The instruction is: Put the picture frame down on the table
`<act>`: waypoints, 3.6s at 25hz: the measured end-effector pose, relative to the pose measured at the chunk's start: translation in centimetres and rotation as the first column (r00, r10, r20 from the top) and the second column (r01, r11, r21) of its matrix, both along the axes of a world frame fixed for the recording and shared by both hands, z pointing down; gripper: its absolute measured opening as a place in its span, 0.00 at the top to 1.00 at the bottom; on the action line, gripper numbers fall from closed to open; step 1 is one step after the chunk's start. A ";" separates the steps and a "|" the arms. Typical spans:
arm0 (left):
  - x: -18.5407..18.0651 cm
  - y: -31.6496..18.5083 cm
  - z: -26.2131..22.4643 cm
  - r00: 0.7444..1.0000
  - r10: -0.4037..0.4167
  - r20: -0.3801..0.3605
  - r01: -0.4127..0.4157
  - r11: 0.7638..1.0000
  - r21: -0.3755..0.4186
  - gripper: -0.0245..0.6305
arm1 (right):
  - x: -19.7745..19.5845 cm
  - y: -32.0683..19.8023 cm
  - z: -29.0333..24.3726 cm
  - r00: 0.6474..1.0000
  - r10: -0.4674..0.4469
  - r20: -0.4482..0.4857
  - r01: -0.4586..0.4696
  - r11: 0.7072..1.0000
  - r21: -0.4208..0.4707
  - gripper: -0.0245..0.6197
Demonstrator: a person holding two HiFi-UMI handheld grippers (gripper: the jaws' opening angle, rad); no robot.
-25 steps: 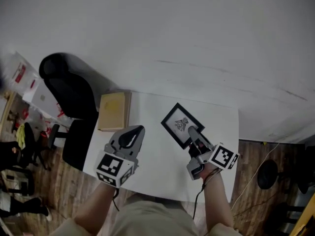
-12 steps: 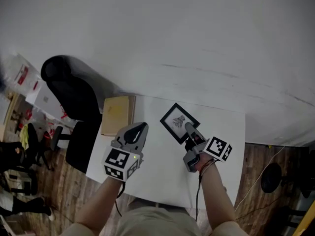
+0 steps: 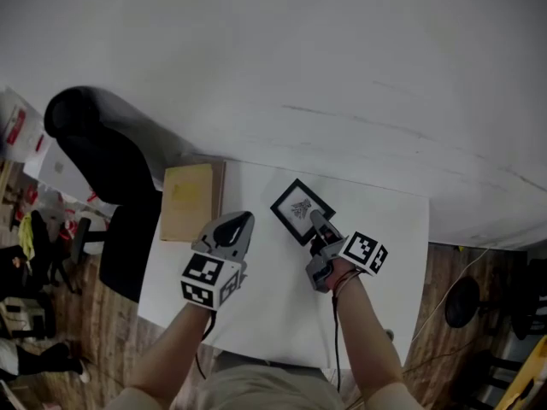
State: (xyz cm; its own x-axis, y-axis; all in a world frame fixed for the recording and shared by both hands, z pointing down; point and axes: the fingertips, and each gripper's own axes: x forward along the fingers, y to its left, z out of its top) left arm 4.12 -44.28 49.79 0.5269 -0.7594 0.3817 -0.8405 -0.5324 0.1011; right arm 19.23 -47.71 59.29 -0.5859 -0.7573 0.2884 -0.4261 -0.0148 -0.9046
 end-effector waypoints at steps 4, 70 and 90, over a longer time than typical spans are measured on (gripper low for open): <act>-0.7 -1.0 2.2 1.000 0.011 0.000 -0.011 0.999 -0.032 0.93 | -1.3 -0.5 2.7 0.999 0.009 -0.044 -0.011 0.999 -0.044 0.86; -7.0 9.2 -15.2 0.985 0.164 -0.058 -0.147 0.962 0.230 0.93 | -7.2 16.2 -29.0 0.635 0.172 -0.753 0.433 0.728 0.531 0.91; -8.4 16.4 -15.7 0.978 0.199 -0.054 -0.181 0.953 0.243 0.93 | -13.5 23.5 -26.3 0.638 -0.016 -0.770 0.552 0.708 0.442 0.93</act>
